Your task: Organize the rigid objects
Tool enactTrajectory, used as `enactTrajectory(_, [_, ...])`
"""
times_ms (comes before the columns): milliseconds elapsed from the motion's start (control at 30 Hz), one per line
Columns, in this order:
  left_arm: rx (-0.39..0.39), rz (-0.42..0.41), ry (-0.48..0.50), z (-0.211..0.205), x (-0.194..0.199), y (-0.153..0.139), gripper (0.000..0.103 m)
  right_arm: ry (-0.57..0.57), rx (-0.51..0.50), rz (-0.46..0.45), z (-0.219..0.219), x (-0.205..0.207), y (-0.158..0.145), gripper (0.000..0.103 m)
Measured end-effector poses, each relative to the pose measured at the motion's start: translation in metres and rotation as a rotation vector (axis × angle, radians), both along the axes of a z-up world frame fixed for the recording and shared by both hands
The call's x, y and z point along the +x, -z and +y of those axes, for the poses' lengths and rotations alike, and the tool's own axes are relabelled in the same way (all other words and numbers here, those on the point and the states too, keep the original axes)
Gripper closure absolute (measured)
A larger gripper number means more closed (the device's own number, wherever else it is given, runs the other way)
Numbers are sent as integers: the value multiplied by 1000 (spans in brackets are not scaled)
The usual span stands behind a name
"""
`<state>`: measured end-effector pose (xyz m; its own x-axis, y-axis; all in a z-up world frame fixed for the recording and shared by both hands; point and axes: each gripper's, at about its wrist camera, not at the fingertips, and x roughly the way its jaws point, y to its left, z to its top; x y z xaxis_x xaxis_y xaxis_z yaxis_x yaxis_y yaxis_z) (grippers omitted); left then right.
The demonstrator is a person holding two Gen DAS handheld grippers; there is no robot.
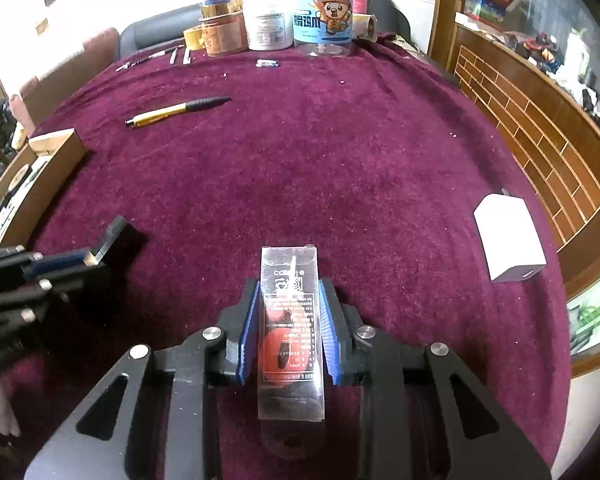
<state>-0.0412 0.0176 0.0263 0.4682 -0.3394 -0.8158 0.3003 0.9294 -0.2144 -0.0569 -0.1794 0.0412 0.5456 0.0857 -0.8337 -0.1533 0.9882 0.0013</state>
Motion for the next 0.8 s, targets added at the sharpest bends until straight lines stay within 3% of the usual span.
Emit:
enactTrajectory(233, [-146,-46,-17,38,-24,-29,89,-7,67,-12,5,-13,-17,78])
enactTrajectory(433, [-244,-105,-72,99,-54,-60,89,-110,142,-29,54,-23,-43,78])
enactTrajectory(600, [-240,-157,-199,165,-75,-71,89,-230,204,-22,110,-30,-58,78])
enactTrajectory(800, [-224,-128,-361,238,-92,-53,89,-380,258,18,189,-33,-65,77])
